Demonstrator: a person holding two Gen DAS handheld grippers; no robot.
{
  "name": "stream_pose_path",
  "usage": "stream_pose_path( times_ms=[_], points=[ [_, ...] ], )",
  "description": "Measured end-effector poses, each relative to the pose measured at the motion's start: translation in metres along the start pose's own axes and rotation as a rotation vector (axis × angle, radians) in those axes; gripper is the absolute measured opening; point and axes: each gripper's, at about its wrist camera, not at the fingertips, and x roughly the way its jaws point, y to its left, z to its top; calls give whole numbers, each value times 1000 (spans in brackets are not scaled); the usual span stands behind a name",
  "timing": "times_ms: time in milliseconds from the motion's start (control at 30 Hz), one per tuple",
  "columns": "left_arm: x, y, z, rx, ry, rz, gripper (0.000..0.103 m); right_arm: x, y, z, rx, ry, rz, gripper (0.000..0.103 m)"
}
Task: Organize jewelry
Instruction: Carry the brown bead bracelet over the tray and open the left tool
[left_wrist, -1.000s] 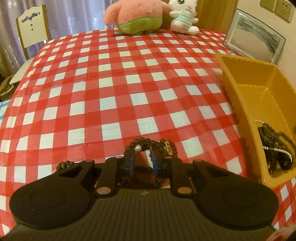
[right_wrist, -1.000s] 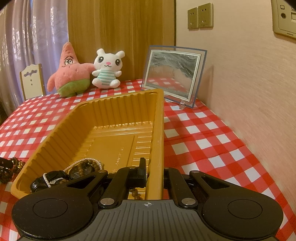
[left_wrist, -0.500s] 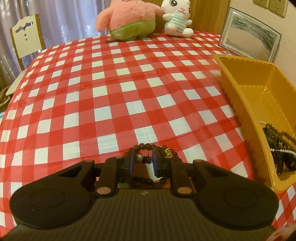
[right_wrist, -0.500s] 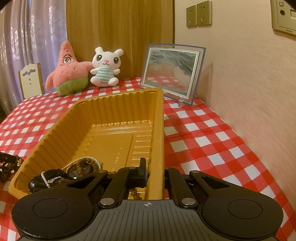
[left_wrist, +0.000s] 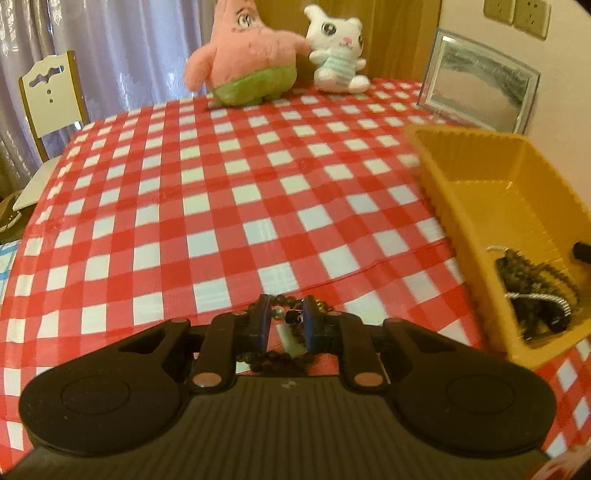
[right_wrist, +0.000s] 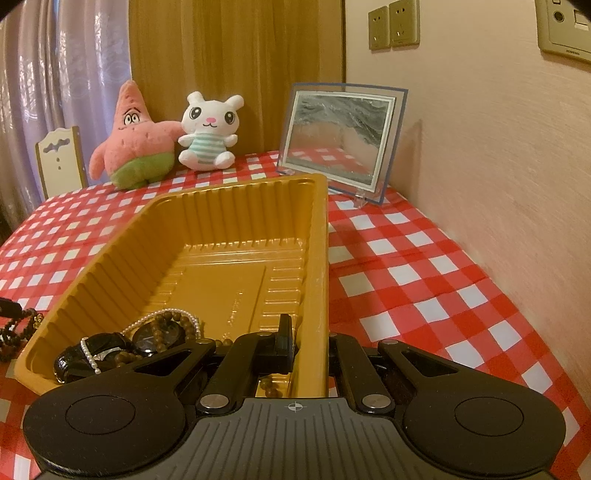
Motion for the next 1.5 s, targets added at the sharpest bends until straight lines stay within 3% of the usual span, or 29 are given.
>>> stream_pose_path(
  times_ms=[267,467,933,1200,1333,1500],
  points=[
    [-40,-20,17,-1,-65,-76,16,0,1,2,-4,-1,2,4],
    [-59,-44,27,-10,-92,-202,16,-4,4,5,-13,-13,1,4],
    [-38,-121,30,22,-34,-421,16,-10,12,10,-39,-26,-11,5],
    [-26,-144,36,17,3,-464,16,-12,12,10,-39,-27,-8,5],
    [-29,-140,39,-18,8,-499,27,-13,12,9,-39,-25,-7,5],
    [-41,-127,39,-62,-6,-494,28,-13,12,8,-37,-23,-5,5]
  ],
)
